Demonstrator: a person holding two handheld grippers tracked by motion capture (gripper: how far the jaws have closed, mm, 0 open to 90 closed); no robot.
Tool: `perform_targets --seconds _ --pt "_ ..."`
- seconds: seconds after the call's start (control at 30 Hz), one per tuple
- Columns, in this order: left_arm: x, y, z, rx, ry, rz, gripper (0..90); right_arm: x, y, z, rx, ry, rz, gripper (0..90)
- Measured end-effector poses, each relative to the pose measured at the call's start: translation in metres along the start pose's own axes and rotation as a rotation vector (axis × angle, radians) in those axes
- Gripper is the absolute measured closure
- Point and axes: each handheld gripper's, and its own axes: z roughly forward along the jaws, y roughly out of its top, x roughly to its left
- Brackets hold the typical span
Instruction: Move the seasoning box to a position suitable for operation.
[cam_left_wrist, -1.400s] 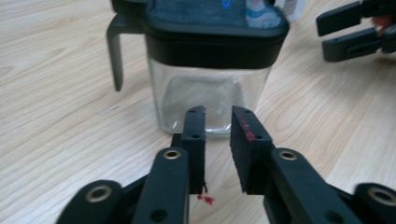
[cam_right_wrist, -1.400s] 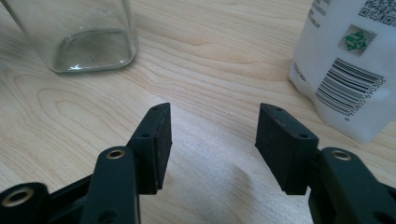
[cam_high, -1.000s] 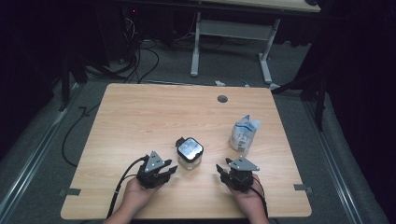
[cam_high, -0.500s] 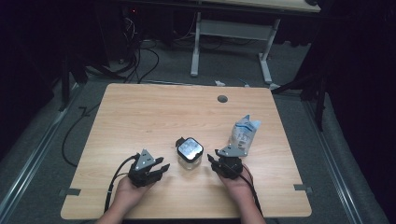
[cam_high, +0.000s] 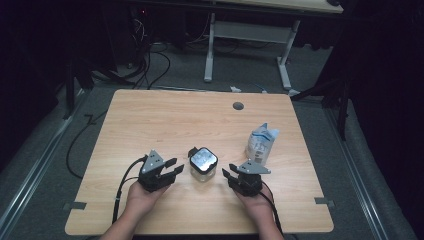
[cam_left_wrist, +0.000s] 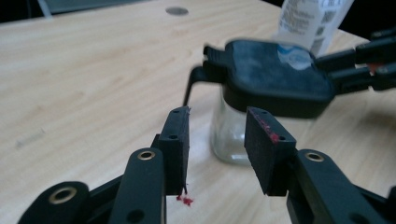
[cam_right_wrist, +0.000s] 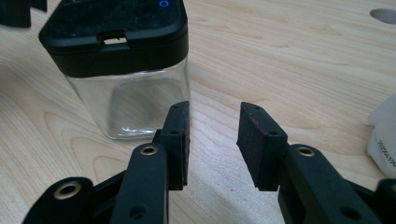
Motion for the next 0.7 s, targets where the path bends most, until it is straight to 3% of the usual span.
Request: perform_targets --seconds 0.37,0.5,0.6,0.7 --pt "0.007 0.023 0.016 0.010 -0.002 0.024 59.9 0.000 0.005 -0.001 -0.011 -0.002 -0.006 61.0" --pt "0.006 0.031 0.020 0.005 0.000 0.053 61.0 0.001 0.007 -0.001 -0.014 0.004 -0.007 61.0" --pt "0.006 0.036 0.024 -0.012 -0.014 0.049 65.2 0.001 0.006 0.000 -0.008 0.008 -0.005 60.5" --pt "0.008 0.041 0.031 0.000 -0.037 0.047 71.8 0.001 0.007 0.001 -0.005 0.009 -0.006 60.4"
